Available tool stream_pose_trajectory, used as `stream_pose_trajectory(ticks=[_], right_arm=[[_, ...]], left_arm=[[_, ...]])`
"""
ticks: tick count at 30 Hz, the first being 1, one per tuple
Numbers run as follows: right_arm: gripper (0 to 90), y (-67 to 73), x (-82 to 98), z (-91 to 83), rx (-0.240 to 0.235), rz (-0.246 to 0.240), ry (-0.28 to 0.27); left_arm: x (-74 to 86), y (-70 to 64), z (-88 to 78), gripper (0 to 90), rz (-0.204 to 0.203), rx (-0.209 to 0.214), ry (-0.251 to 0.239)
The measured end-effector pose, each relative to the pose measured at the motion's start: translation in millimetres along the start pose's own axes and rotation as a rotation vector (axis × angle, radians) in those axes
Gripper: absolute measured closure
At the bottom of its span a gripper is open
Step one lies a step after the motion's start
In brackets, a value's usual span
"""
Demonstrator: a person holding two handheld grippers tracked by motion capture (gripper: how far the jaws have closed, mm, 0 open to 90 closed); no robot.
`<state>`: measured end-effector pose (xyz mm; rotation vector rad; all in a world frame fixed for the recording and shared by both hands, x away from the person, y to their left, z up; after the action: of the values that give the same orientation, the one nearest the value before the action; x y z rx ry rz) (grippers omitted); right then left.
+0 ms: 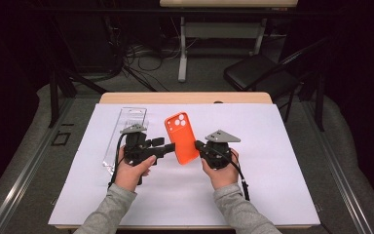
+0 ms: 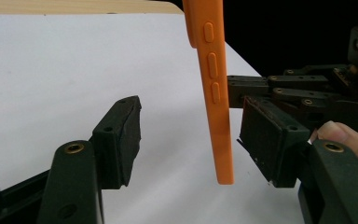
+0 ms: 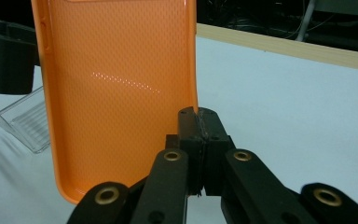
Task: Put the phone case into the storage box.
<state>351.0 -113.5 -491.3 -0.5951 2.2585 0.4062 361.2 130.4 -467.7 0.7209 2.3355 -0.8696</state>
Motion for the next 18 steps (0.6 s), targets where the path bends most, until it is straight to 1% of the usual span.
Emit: stream_pose_trajectory(ticks=[2, 9, 11, 14, 15, 17, 18], right_arm=[[89.5, -0.6, 0.2, -0.8, 0.002, 0.003, -0.003], [89.5, -1.3, 0.6, -1.2, 0.002, 0.012, -0.006], [89.5, -0.8, 0.6, -0.8, 0.003, 0.01, -0.008], [89.5, -0.1, 0.5, 0.3, 0.005, 0.011, -0.015], [89.5, 0.1, 0.5, 0.5, 0.004, 0.012, -0.015], [89.5, 0.6, 0.6, 0.7, 0.001, 0.012, -0.011], [89.5, 0.9, 0.7, 0.8, 0.0, 0.012, -0.01]], left_arm=[[0.0, -0.5, 0.5, 40.8, 0.003, 0.002, -0.003], [0.1, -2.4, 2.5, 41.1, 0.012, -0.001, -0.01], [-0.2, -2.3, 2.9, 41.3, 0.001, 0.022, -0.007], [-0.8, -2.1, 2.8, 42.6, -0.025, 0.037, -0.008], [-1.1, -1.9, 2.8, 43.6, -0.038, 0.051, -0.007], [-1.9, -1.4, 3.9, 45.5, -0.046, 0.074, -0.004], [-2.2, -1.6, 4.6, 45.8, -0.051, 0.079, 0.0]])
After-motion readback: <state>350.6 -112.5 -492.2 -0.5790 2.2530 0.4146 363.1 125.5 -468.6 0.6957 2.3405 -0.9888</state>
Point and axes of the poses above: each handheld gripper's, and its own axes: z roughly forward along the jaws, x roughly out of its underside, y roughly to its left, the point moved 1 cm from there along z, roughly forward along the jaws, and after that the axes turned 15 degrees about y, right-handed, at the moved point
